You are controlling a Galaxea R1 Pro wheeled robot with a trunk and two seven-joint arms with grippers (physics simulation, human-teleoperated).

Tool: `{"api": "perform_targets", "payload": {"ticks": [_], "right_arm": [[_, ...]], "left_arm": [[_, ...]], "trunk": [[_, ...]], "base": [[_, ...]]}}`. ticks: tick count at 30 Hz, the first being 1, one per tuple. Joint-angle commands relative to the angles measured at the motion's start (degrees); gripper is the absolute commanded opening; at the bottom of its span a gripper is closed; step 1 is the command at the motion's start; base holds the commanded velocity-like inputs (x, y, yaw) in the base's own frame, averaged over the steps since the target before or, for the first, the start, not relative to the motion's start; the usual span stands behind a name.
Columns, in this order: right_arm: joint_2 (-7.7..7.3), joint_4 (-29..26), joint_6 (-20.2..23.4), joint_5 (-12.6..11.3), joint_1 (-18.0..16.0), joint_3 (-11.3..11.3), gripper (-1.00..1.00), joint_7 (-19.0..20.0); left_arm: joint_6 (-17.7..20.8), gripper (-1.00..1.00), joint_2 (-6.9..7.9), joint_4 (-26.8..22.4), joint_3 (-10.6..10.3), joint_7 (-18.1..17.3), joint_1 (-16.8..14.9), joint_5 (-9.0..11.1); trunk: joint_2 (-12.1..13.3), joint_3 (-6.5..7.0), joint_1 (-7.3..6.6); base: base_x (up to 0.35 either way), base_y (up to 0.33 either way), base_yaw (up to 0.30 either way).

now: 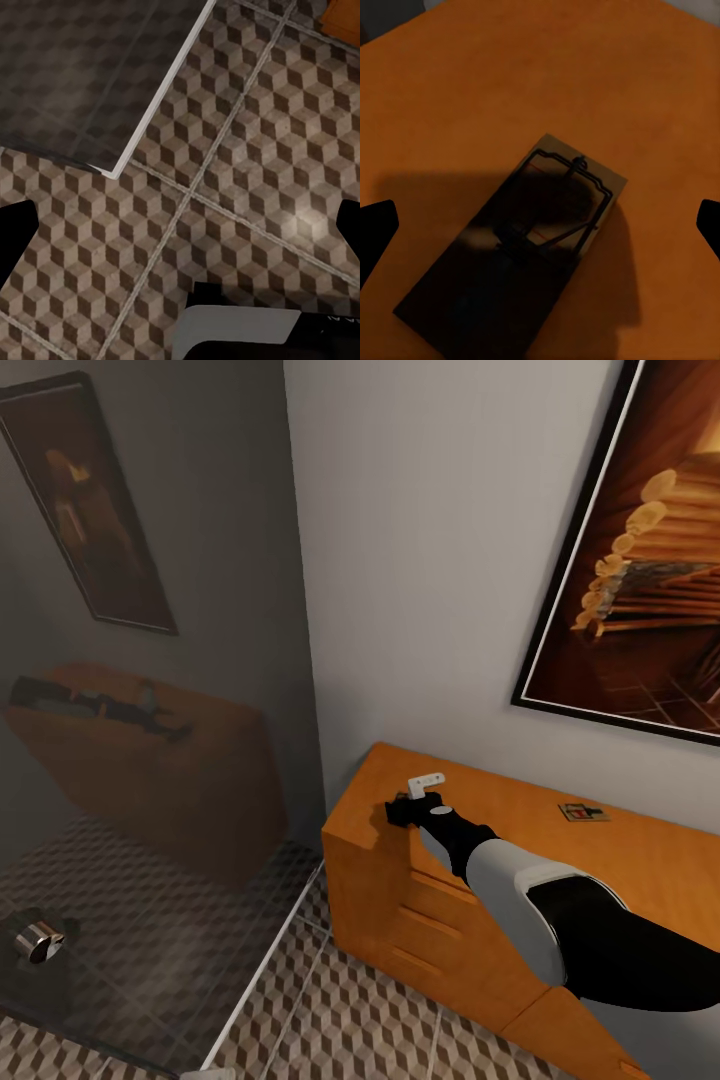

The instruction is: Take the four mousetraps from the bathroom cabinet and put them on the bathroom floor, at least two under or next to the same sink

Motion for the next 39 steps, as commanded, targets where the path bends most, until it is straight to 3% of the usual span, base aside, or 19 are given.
{"api": "perform_targets", "payload": {"ticks": [1,39], "right_arm": [[0.01,0.0,0.0,0.4,-0.1,0.2,1.0,-0.2],[0.01,0.0,0.0,0.3,-0.1,0.2,1.0,-0.1]], "left_arm": [[-0.3,1.0,-0.04,0.2,-0.5,0.1,-0.1,0.2],[-0.3,1.0,-0.04,0.2,-0.5,0.2,-0.1,0.2]], "trunk": [[-0.1,-0.14,0.03],[-0.1,-1.22,0.03]], "base": [[0.0,0.0,0.0],[0.0,0.0,0.0]]}}
